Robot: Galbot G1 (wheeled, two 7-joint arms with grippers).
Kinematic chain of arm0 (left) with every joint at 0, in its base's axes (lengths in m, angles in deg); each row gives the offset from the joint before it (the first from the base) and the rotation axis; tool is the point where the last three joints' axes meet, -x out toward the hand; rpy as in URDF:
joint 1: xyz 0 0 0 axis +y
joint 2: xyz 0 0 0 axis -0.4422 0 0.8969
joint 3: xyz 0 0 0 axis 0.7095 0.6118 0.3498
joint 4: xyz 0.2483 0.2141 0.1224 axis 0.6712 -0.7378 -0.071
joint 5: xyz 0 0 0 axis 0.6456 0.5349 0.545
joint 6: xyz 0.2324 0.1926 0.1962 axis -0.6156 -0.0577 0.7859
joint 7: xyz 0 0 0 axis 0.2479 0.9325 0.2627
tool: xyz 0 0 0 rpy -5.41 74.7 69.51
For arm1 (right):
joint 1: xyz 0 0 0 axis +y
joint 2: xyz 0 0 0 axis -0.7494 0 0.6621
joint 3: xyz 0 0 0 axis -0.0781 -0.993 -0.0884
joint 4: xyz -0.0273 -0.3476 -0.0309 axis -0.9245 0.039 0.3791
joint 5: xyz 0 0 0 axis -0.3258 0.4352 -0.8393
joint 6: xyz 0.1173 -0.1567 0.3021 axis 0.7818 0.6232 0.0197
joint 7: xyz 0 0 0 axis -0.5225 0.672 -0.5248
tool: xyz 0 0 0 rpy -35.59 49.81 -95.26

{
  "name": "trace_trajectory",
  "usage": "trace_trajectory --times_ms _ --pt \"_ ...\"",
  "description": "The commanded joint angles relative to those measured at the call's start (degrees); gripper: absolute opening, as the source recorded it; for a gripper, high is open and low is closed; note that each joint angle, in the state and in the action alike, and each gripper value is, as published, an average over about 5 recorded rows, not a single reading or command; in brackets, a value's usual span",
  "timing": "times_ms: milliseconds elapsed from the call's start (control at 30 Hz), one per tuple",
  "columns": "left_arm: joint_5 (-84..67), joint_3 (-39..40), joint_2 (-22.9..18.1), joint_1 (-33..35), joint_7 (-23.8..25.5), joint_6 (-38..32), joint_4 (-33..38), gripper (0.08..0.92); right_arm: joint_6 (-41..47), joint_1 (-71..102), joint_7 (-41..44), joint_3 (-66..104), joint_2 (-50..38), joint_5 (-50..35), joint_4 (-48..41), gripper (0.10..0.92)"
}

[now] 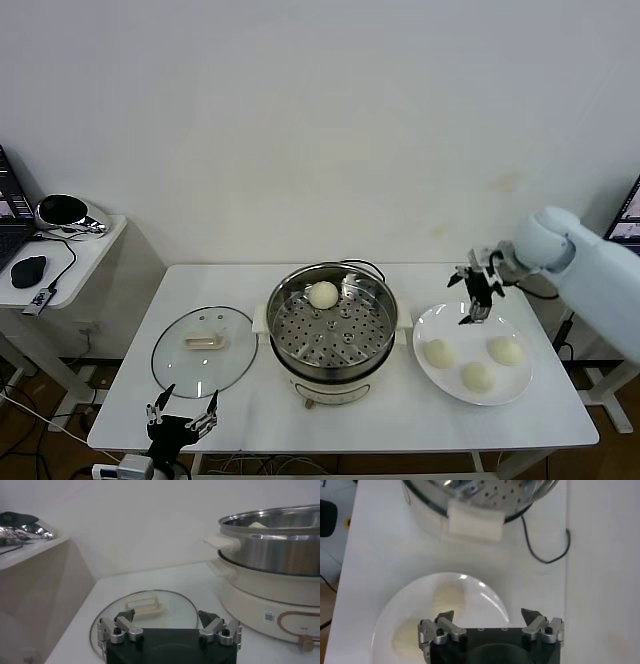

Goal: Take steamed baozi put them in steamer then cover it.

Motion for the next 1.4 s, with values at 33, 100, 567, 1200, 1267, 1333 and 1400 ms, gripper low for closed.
trace_trajectory --times_ms 33,100,567,1200,1267,1333,1400 --pt "0.01 -0.03 -0.23 0.33 -0.01 0.2 1.04 0.823 0.52 10.06 -4.01 4.2 2.52 4.09 -1.5 0.823" --pt "0.01 -0.07 -0.21 0.52 -0.01 0.21 1.35 0.823 -0.31 10.54 -3.77 4.01 3.35 4.78 -2.22 0.823" --pt "-0.09 -0.13 -0.79 0.09 -0.12 0.11 0.39 0.823 -0.86 11.39 -4.9 3.21 7.4 7.01 -6.12 0.823" --pt "-0.19 -0.04 -0.86 -0.18 0.03 0.14 -0.69 0.823 -1.3 11.97 -4.46 3.33 8.77 8.35 -8.3 0.823" --pt "-0.18 -0.04 -0.86 -0.08 0.03 0.11 -0.71 0.823 -1.22 11.91 -4.39 3.36 8.9 8.46 -8.52 0.823" --pt "-0.16 -0.04 -0.86 -0.04 0.02 0.1 -0.75 0.823 -1.13 11.85 -4.28 3.4 8.94 8.54 -8.67 0.823" --pt "-0.16 -0.04 -0.87 -0.05 0.02 0.1 -0.8 0.823 -1.14 11.84 -4.2 3.46 8.92 8.62 -8.81 0.823"
